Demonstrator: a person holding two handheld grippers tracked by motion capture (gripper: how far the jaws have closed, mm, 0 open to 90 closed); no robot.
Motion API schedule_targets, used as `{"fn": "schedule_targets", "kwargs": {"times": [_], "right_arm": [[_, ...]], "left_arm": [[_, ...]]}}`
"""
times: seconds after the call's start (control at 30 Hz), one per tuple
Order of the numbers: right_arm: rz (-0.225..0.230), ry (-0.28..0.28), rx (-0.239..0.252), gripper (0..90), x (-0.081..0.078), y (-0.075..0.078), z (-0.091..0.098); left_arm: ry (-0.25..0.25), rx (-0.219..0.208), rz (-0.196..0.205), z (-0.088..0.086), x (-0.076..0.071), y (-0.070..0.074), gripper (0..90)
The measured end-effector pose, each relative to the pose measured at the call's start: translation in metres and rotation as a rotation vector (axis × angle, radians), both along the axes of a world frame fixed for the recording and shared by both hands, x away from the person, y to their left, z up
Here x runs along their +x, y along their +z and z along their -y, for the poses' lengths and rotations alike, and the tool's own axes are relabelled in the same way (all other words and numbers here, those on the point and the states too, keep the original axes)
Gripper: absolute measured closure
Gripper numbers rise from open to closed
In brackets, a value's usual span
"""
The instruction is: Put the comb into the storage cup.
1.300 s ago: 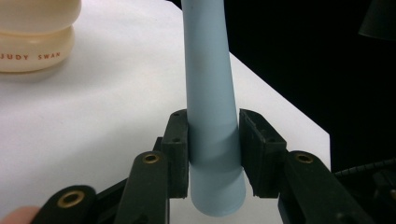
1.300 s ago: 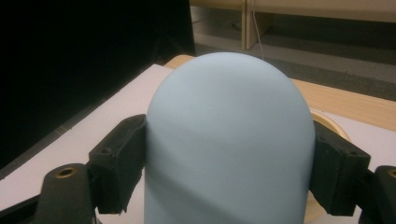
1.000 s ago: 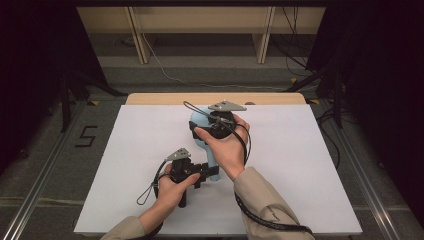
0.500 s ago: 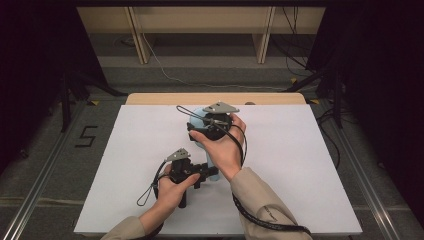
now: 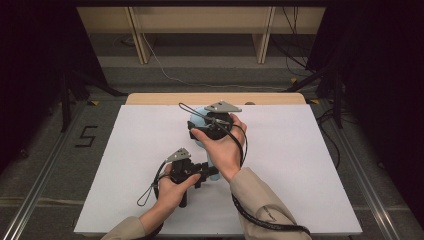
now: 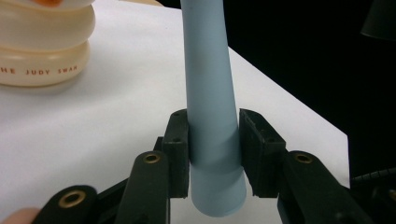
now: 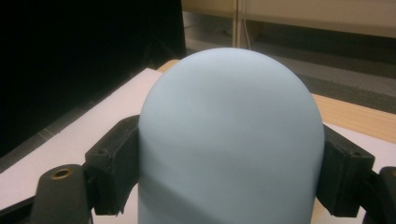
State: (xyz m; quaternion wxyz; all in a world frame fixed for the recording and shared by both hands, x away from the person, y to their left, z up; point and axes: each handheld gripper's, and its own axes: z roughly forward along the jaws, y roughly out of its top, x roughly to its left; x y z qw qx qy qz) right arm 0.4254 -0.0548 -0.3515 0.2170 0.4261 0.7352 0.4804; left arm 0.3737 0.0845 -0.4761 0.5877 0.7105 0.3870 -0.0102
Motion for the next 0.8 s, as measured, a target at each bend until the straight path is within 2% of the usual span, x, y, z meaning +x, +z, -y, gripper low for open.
{"fn": "schedule_targets", "kwargs": {"times": [0.2,0.3,0.47,0.6,0.7,0.8], "right_arm": [[0.012,0.002,0.028,21.6,-0.002,0.005,0.004],[0.023,0.004,0.044,21.7,-0.003,0.008,0.006],[0.044,0.007,0.06,21.7,-0.005,0.012,0.008],[0.066,0.012,0.064,21.8,-0.006,0.015,0.01],[0.075,0.012,0.072,21.8,-0.006,0.017,0.012],[0.088,0.01,0.08,21.8,-0.005,0.02,0.015]], "left_arm": [[0.005,0.001,0.033,-0.001,0.0,0.003,63.9],[0.001,-0.008,0.037,-0.001,0.0,0.005,60.6],[-0.018,-0.013,0.031,-0.002,0.001,0.003,47.3],[-0.012,0.005,0.027,-0.003,0.0,0.002,34.3],[-0.003,0.02,0.042,-0.005,0.0,0.003,25.8],[-0.013,0.043,0.065,-0.007,-0.001,0.006,21.1]]}}
